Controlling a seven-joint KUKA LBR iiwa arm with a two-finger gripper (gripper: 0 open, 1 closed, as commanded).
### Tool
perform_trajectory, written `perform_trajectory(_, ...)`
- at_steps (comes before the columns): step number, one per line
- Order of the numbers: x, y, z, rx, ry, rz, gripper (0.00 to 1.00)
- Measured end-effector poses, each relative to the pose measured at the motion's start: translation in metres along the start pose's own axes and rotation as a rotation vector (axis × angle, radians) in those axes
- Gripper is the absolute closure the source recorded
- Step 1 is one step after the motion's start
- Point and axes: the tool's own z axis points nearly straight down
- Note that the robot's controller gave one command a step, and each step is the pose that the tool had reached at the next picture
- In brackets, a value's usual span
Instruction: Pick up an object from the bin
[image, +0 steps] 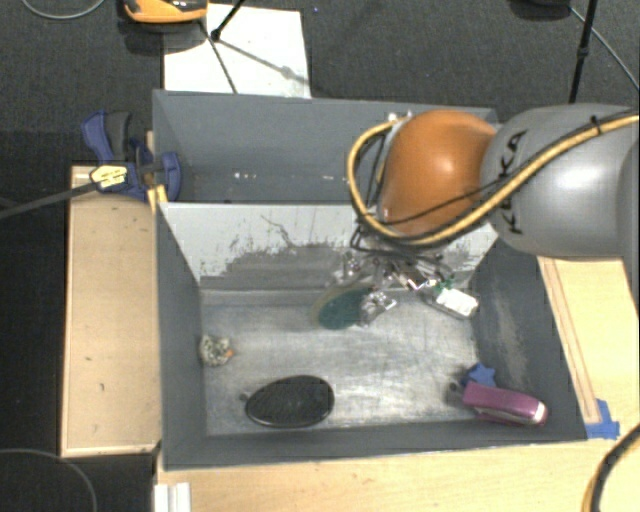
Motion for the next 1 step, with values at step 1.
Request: perform_trajectory(1,-0.0013,-0.0005,-0.0157,-0.001,0.001,0.007,1.00)
